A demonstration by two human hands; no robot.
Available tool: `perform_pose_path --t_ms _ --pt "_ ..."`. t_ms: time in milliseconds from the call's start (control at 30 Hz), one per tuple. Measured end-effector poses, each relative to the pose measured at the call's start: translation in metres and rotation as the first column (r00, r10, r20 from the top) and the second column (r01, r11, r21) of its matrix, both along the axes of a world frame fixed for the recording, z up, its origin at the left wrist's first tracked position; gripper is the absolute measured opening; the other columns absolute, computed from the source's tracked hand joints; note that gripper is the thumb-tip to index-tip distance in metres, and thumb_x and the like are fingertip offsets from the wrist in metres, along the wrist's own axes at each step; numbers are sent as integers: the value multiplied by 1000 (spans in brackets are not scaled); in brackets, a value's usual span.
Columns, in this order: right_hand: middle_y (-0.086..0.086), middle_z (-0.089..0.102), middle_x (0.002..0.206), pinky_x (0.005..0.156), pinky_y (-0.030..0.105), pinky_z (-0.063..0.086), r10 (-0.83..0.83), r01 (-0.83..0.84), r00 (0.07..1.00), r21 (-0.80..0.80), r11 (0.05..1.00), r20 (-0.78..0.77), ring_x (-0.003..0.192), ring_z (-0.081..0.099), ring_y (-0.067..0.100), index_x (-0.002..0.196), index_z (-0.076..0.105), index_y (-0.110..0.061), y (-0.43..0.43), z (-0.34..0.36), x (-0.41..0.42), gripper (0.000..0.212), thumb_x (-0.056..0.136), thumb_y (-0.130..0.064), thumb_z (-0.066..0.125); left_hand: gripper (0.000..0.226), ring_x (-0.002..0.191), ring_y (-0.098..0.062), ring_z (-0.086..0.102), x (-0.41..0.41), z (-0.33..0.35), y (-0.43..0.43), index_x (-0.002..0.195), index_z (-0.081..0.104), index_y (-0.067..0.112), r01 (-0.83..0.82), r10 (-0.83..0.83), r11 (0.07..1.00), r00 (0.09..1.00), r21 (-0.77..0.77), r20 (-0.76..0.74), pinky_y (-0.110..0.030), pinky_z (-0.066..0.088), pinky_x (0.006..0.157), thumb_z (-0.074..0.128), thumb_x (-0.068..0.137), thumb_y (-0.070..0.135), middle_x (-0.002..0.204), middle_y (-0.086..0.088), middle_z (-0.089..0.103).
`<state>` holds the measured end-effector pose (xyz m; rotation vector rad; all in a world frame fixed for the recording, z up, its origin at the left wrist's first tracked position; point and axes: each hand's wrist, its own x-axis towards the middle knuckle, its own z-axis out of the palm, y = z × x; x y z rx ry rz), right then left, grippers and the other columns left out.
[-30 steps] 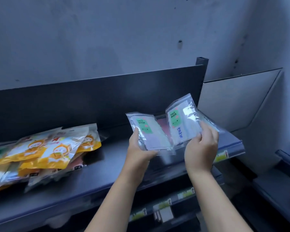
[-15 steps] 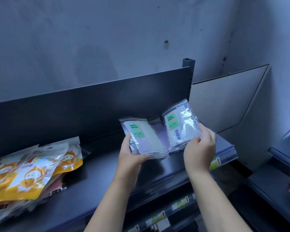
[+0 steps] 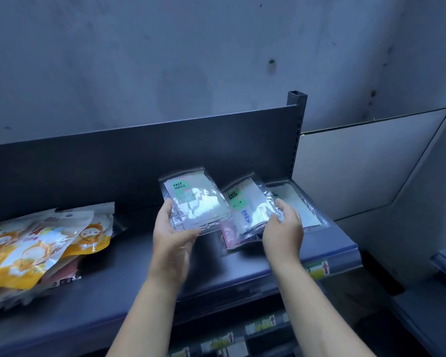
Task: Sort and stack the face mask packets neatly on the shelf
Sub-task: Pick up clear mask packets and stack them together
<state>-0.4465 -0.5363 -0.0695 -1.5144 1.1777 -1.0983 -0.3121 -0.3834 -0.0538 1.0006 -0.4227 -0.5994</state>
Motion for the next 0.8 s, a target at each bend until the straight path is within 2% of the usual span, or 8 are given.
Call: perform_pose_path --t_ms 133,233,400,500,600,667,733,800 --pt "3 56 144 96 24 36 -42 42 999 9 999 17 118 51 12 142 60 -12 -19 5 -13 44 103 0 42 91 134 -38 57 -11 -2 -12 153 38 9 9 -9 1000 1000 -14 -4 -33 56 95 61 70 -20 148 -16 56" --pt "5 54 147 94 27 38 -80 80 997 1 997 -17 126 54 21 141 60 -11 -37 3 -26 45 102 1 41 86 127 -35 62 -27 2 -27 150 43 8 35 -35 999 999 -11 2 -30 59 85 58 70 -22 144 -20 59" --pt "11 51 149 90 30 37 -87 84 990 -26 996 -107 124 55 30 141 59 -7 -62 -4 -48 45 101 2 41 99 123 -32 66 -52 2 -51 157 33 14 11 -11 1000 1000 10 -26 -31 59 80 63 67 -17 149 -8 57" --pt "14 45 153 82 34 37 -22 14 959 -29 999 -282 107 52 33 149 48 -5 -74 -9 -56 49 100 -3 44 102 121 -27 68 -68 5 -64 158 33 16 -5 6 999 1000 36 -28 -28 59 78 64 65 -15 148 -1 57" --pt "10 42 157 96 44 43 24 -53 838 -39 998 -545 125 45 37 158 33 -9 -80 -10 -65 61 99 -15 49 99 117 -26 70 -80 5 -74 155 36 16 16 -16 998 1000 56 -12 -31 61 79 64 65 -14 143 0 63" --pt "4 51 150 99 43 42 -17 -94 769 -140 986 -638 128 41 34 147 46 -12 -80 -11 -70 48 100 -24 51 99 121 -29 68 -89 4 -82 155 37 16 23 -24 996 1000 89 10 -35 61 86 64 64 -13 142 -2 64" --pt "2 64 132 98 42 42 0 -171 798 -226 959 -603 124 45 33 126 63 -15 -83 -14 -71 30 104 -30 47 94 121 -25 68 -99 3 -92 149 43 20 20 -27 991 998 132 52 -35 59 90 65 64 -12 139 3 66" --pt "2 68 100 92 46 47 133 -247 869 -184 952 -477 109 53 33 101 66 -17 -87 -14 -75 33 108 -30 36 83 112 -14 72 -109 1 -104 137 49 28 2 -32 980 989 201 142 -30 59 86 64 65 -10 129 17 70"
